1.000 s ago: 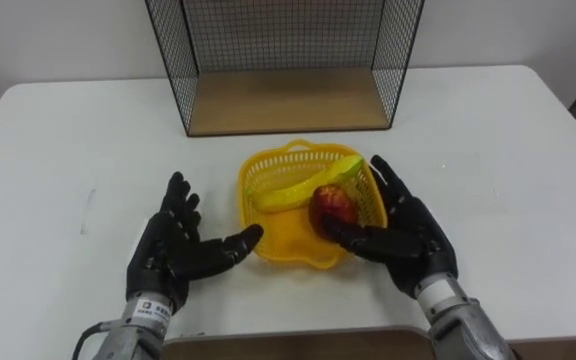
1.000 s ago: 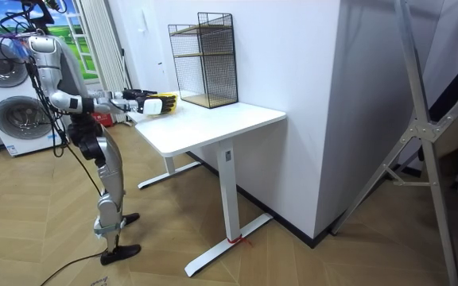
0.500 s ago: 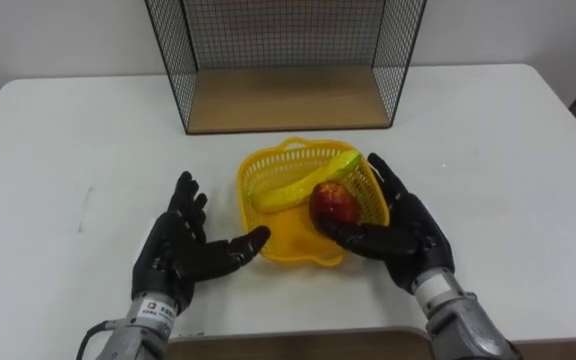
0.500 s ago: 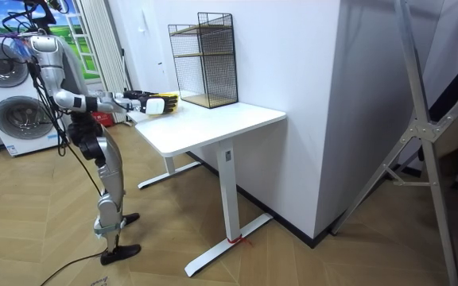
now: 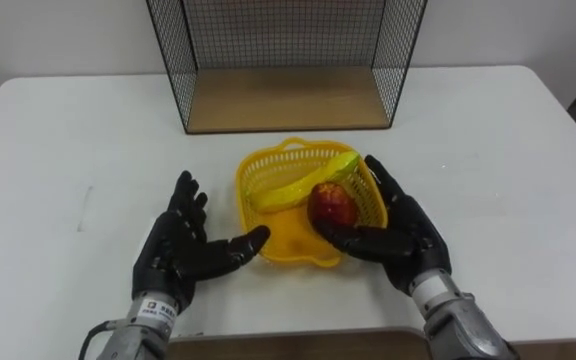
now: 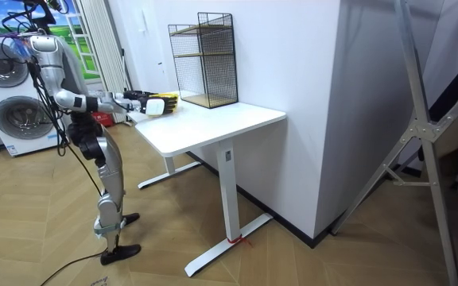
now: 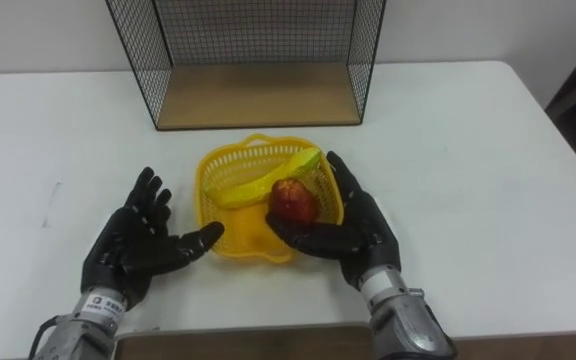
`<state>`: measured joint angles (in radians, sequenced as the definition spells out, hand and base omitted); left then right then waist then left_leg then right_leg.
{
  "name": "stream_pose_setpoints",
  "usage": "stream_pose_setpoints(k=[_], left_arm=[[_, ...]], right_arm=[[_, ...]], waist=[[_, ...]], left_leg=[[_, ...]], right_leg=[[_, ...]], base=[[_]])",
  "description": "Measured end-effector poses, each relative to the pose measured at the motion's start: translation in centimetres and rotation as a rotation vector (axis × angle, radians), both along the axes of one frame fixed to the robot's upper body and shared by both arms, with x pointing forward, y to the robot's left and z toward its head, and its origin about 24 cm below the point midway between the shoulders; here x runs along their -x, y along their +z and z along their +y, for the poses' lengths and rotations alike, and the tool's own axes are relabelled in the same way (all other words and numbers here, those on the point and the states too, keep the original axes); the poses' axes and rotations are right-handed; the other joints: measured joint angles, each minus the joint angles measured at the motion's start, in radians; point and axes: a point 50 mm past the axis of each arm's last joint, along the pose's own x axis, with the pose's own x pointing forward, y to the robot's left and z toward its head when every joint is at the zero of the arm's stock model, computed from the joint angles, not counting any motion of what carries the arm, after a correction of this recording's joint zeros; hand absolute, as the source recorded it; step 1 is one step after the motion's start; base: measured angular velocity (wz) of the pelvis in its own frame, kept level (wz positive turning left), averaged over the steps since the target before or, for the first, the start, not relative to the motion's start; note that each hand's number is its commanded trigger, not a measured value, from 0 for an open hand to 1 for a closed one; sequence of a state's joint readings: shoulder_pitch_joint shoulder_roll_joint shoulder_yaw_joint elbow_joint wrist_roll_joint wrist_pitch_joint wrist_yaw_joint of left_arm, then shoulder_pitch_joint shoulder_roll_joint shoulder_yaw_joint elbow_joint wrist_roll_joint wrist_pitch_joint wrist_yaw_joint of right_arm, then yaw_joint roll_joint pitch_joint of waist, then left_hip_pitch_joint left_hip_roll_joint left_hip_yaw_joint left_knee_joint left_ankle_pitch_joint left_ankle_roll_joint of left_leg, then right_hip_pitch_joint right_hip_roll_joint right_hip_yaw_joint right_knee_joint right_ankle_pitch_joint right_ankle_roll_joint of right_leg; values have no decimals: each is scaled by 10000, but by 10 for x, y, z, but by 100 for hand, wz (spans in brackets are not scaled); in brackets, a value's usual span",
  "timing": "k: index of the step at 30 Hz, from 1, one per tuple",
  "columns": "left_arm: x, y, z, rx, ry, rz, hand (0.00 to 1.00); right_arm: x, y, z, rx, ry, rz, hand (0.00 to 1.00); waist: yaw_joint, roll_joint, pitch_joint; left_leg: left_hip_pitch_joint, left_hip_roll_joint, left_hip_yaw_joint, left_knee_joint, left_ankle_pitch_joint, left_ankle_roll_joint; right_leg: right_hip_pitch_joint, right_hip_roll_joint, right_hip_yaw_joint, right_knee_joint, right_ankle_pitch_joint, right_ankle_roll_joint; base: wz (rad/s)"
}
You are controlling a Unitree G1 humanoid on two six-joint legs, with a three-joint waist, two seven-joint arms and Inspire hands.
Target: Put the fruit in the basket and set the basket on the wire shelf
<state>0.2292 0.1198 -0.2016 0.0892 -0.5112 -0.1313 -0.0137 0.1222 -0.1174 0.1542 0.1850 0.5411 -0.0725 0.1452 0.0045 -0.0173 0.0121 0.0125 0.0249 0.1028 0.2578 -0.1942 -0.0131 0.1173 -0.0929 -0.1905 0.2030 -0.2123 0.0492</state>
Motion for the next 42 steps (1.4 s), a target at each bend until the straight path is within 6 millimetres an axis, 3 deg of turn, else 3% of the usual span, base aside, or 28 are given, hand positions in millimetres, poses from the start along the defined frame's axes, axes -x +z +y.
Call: stream_pose_setpoints(k=[17,28,36,42], left_arm=[[0,0,-15,2073,-304,64,0],[-1,1,-22,2176,-727,-31,0],[-2,2,-22,1893,-827,-120,0],[-3,2,-22,1254,-1050,-192,0]], right_arm=[[-1,2,4,-209,378,-180,0],[-1,2,5,-226,390,-176,0],[-1,1,7,-181,518,-214,0],[0,1,9,18,612,-189,0]], waist=[[-13,41,12],[-26,42,13],[-25,-97,94],[-8,-57,66]], left_leg=[[-22,1,1,-18,0,0],[2,1,-2,12,0,0],[7,1,-4,24,0,0],[-44,5,0,19,-1,-1]], right_leg=[[-42,-1,16,5,0,0],[-9,-3,15,21,-1,0],[14,-3,-7,10,-1,0],[-47,3,-5,12,0,-1]], base=[[0],[0],[0],[0]])
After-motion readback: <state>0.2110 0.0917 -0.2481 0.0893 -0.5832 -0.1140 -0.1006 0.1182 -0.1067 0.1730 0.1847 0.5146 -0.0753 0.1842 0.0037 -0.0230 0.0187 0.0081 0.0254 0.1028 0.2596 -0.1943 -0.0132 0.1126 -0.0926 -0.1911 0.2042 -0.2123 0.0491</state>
